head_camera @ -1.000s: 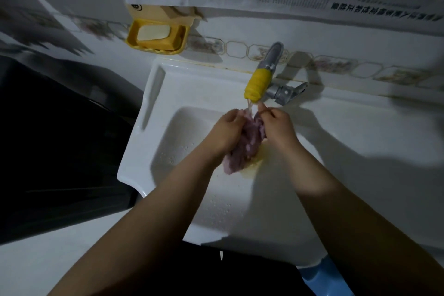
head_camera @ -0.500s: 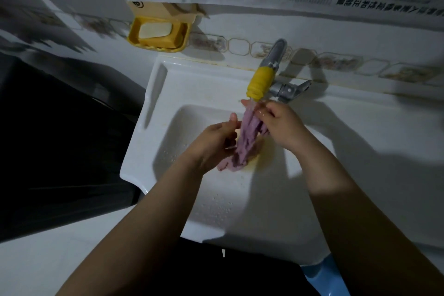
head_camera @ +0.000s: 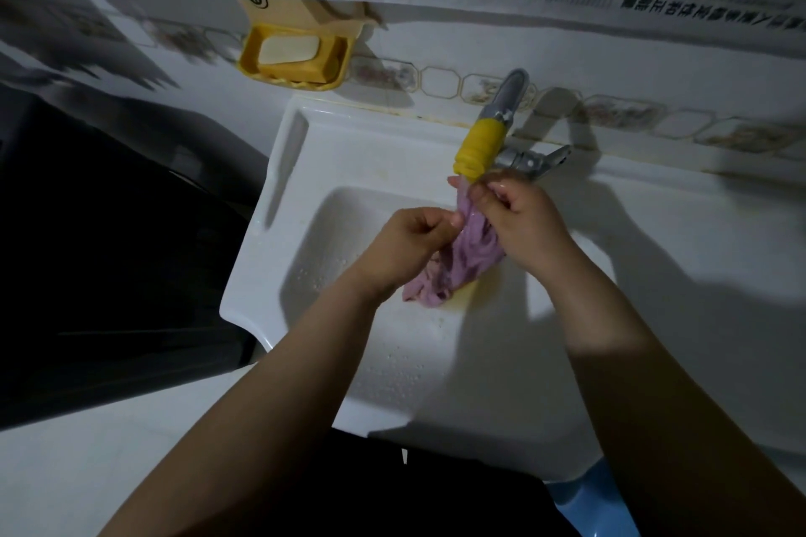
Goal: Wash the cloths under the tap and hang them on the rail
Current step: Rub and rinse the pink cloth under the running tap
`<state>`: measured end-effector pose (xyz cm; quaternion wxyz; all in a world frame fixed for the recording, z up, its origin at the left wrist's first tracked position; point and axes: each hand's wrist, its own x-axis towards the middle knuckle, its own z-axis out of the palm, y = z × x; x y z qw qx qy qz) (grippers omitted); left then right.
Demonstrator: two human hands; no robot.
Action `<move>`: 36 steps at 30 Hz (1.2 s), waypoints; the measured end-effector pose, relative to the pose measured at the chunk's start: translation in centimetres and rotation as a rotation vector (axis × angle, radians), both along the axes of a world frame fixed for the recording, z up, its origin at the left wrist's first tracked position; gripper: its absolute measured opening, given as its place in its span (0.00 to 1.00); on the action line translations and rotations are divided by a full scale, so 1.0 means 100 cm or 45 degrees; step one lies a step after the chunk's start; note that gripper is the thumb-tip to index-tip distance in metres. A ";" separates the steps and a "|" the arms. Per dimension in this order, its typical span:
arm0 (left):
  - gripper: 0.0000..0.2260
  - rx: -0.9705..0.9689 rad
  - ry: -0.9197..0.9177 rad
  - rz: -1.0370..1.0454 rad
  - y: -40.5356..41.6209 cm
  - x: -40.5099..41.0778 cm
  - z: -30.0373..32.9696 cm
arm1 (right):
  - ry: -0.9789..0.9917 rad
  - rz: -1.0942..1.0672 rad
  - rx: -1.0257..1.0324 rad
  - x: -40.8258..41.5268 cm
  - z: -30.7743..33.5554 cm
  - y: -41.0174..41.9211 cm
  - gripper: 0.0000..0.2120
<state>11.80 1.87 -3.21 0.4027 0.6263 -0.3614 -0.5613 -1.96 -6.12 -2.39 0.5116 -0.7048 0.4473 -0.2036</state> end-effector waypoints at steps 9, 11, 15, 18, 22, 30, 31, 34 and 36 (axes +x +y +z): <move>0.08 -0.038 0.491 0.403 0.008 0.006 0.000 | 0.007 -0.462 0.128 0.002 0.008 0.008 0.17; 0.08 0.000 0.500 0.447 0.006 0.001 0.003 | -0.028 -0.430 0.149 0.012 0.015 0.016 0.17; 0.19 0.139 0.295 0.407 0.001 -0.023 0.012 | 0.035 -0.384 0.150 0.036 0.023 0.017 0.15; 0.19 0.260 0.067 0.243 -0.001 -0.036 0.022 | 0.129 -0.505 0.156 0.039 0.023 0.000 0.13; 0.26 0.322 -0.105 0.031 -0.006 -0.007 0.029 | 0.200 -0.380 0.193 0.030 0.023 -0.006 0.13; 0.11 0.237 0.534 0.369 -0.025 0.041 0.022 | 0.543 0.527 0.236 -0.011 0.020 -0.022 0.16; 0.10 0.210 0.534 0.449 -0.028 0.040 0.020 | 0.445 0.430 0.285 -0.014 0.016 -0.021 0.13; 0.12 0.126 0.090 0.550 -0.031 0.033 0.010 | 0.077 -0.067 0.353 -0.016 0.005 -0.017 0.08; 0.16 0.140 -0.246 0.583 -0.035 0.027 0.005 | -0.048 -0.269 0.342 -0.007 0.007 -0.011 0.10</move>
